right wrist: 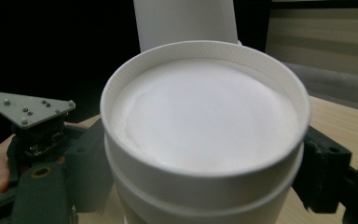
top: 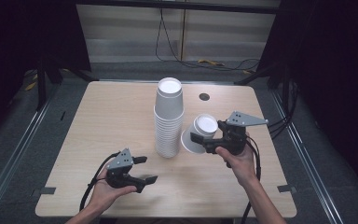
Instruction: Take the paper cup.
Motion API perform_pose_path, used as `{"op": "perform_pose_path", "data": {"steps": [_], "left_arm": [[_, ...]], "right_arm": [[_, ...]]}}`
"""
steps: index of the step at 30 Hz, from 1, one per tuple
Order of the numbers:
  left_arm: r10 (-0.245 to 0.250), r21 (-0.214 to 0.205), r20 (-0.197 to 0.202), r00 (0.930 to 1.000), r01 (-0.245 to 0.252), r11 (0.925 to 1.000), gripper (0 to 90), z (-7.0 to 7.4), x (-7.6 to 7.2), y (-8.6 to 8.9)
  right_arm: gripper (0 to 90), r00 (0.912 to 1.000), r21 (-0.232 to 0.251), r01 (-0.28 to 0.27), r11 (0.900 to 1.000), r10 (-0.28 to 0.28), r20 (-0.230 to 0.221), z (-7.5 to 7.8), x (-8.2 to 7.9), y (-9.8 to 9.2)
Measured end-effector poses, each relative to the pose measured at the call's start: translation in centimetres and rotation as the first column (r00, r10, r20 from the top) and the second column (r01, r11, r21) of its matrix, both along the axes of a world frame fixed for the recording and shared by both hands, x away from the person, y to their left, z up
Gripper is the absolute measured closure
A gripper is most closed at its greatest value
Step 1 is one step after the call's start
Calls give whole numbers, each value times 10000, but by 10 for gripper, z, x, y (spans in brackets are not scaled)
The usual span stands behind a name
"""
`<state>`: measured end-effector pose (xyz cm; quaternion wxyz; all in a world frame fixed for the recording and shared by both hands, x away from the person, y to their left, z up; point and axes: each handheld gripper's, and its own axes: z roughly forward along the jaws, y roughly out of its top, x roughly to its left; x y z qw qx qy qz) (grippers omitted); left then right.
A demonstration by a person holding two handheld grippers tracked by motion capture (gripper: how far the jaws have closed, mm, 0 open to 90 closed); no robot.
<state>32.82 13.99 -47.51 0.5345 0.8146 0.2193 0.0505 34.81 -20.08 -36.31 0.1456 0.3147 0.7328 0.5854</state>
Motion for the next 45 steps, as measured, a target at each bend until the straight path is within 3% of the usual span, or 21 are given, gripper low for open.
{"op": "perform_pose_path", "data": {"steps": [7, 9, 11, 18, 22, 28, 36, 41, 45], "left_arm": [[-78, -115, 196, 9998, 80, 9999, 174, 10, 8, -9], [-104, -518, -116, 9999, 98, 9986, 190, 11, 10, -11], [-29, -703, -161, 9999, 17, 9975, 198, 12, 12, -13], [-264, -692, 223, 9994, 279, 9972, 176, 13, 6, -16], [-368, -714, 174, 9992, 379, 9967, 165, 10, 3, -17], [-555, -691, 235, 9982, 570, 9960, 159, 6, -1, -19], [-829, -1040, 355, 9959, 862, 9908, 157, 5, -4, -21], [-1048, -1083, 303, 9940, 1075, 9883, 156, 4, -4, -23], [-1157, -1042, 306, 9928, 1183, 9875, 156, 4, -5, -25]], "right_arm": [[202, 9987, -117, -435, 9990, 432, -287, -13, -3, 6], [202, 9973, -34, -546, 9985, 543, -486, -18, -3, 8], [202, 9957, 26, -670, 9977, 671, -631, -25, -4, 11], [202, 9913, -156, -881, 9960, 861, -1000, -44, -5, 18], [203, 9886, -129, -1006, 9948, 985, -1136, -54, -7, 23], [203, 9834, -40, -1384, 9904, 1369, -1193, -61, -10, 33], [204, 9698, 167, -1921, 9812, 1924, -1497, -68, -14, 47], [206, 9692, 54, -2015, 9795, 2001, -1438, -70, -17, 56], [208, 9639, 153, -2179, 9759, 2176, -1536, -73, -18, 60]]}}
